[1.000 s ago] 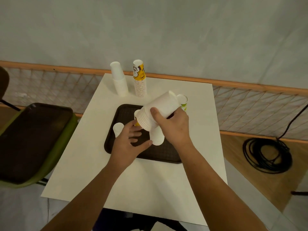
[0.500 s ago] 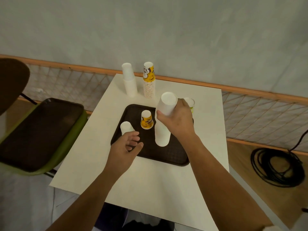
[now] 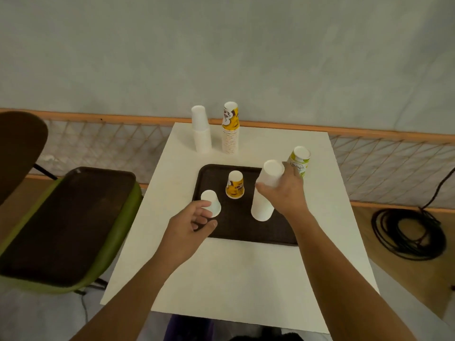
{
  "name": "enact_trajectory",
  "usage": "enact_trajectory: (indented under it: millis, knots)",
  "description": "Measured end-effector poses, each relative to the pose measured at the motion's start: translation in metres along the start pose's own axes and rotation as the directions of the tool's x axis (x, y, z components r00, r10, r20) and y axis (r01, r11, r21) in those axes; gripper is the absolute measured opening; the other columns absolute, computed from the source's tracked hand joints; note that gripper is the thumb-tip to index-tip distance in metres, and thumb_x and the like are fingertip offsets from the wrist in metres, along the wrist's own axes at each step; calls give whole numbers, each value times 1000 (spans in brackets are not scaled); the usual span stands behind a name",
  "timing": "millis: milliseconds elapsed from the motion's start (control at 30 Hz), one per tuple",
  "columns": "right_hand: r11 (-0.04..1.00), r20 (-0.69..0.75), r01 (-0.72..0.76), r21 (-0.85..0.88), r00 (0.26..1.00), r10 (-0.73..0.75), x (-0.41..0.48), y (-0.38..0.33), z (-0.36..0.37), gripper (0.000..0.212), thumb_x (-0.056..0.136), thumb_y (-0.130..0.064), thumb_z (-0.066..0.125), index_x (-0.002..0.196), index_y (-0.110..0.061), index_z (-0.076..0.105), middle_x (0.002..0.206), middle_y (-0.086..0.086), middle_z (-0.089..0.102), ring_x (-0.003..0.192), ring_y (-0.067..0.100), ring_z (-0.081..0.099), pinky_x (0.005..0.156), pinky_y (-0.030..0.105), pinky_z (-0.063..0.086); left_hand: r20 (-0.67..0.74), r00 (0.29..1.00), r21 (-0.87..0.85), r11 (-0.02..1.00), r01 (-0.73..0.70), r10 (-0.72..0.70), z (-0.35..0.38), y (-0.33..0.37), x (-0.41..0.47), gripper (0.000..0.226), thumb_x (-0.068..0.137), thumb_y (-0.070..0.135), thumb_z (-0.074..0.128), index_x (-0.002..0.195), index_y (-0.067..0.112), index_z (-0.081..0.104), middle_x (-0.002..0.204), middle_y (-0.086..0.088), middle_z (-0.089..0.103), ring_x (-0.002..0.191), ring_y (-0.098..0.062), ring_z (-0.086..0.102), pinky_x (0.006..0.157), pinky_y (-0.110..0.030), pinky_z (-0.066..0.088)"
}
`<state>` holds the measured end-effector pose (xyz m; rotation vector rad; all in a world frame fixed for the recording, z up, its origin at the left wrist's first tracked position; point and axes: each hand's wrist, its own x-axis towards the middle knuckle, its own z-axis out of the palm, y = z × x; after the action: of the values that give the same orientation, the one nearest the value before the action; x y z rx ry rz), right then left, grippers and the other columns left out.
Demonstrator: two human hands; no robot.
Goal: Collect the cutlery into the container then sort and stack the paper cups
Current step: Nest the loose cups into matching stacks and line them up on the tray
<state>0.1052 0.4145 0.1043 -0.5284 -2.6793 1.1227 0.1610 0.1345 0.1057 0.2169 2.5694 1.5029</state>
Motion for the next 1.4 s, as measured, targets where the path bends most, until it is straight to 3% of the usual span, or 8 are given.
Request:
enact_trajectory:
  millis: [100, 233, 367, 500, 667, 900, 1100, 1400]
  knots:
    - [999, -144, 17, -41, 989, -23, -15, -20, -5, 103, 68, -65, 77, 149, -21, 31, 144, 7, 44, 132, 32, 41, 106, 52, 44, 19, 999, -20, 999, -42, 42, -26, -9, 9, 43, 87, 28, 78, 124, 38, 60, 103, 22, 69, 98, -5, 67, 76, -8, 49]
    - [988, -379, 150, -29, 913, -149, -30, -63, -11, 76, 79, -58, 68, 142, -23, 42, 135, 2, 46, 121, 22, 41, 95, 46, 49, 5, 999, -63, 997, -54, 54, -50, -13, 28, 44, 86, 28, 79, 124, 37, 60, 102, 19, 70, 96, -8, 68, 78, -18, 51]
    - [964, -406, 257, 64, 889, -210, -14, -114, -12, 54, 87, -43, 64, 135, -23, 50, 131, -2, 49, 121, 16, 45, 95, 48, 51, -34, 999, -67, 997, -44, 42, -60, -4, 62, 48, 86, 32, 78, 128, 36, 57, 105, 19, 69, 94, -2, 67, 79, -18, 51]
    - [949, -263, 237, 206, 948, -180, 34, -155, -1, 61, 88, -43, 66, 141, -21, 46, 136, -1, 49, 124, 17, 51, 98, 42, 52, -63, 998, -49, 999, -9, 6, -62, 10, 112, 52, 87, 37, 77, 132, 35, 52, 110, 19, 65, 93, -1, 65, 76, -15, 49]
    - [979, 84, -24, 202, 996, 8, 140, -171, 2, 95, 83, -34, 81, 156, -13, 24, 154, 14, 37, 140, 28, 42, 108, 38, 43, -50, 996, -53, 996, 77, -79, -48, 17, 185, 59, 88, 36, 76, 138, 30, 46, 122, 10, 63, 101, -9, 64, 83, -23, 52]
    - [1000, 293, 3, 31, 956, -12, 252, -153, 45, 113, 74, -35, 89, 159, -19, 17, 149, 16, 39, 130, 32, 49, 90, 32, 41, 9, 976, -81, 972, 220, -220, 5, 2, 285, 63, 88, 31, 76, 142, 25, 45, 135, 1, 60, 112, -19, 63, 100, -40, 53]
    - [971, 471, 167, -171, 879, -68, 298, -129, 98, 100, 78, -47, 83, 157, -31, 24, 138, 16, 39, 119, 35, 54, 86, 37, 46, 38, 947, -49, 946, 321, -319, 52, -39, 353, 76, 84, 32, 79, 148, 24, 39, 141, 0, 56, 115, -18, 62, 85, -27, 48]
    - [953, 524, 262, -155, 839, -145, 329, -109, 117, 66, 85, -23, 78, 135, -20, 37, 101, 5, 51, 87, 28, 57, 52, 26, 45, 36, 926, 47, 926, 375, -376, 93, -82, 408, 105, 74, 27, 89, 157, 16, 26, 154, -9, 46, 134, -30, 51, 109, -46, 45]
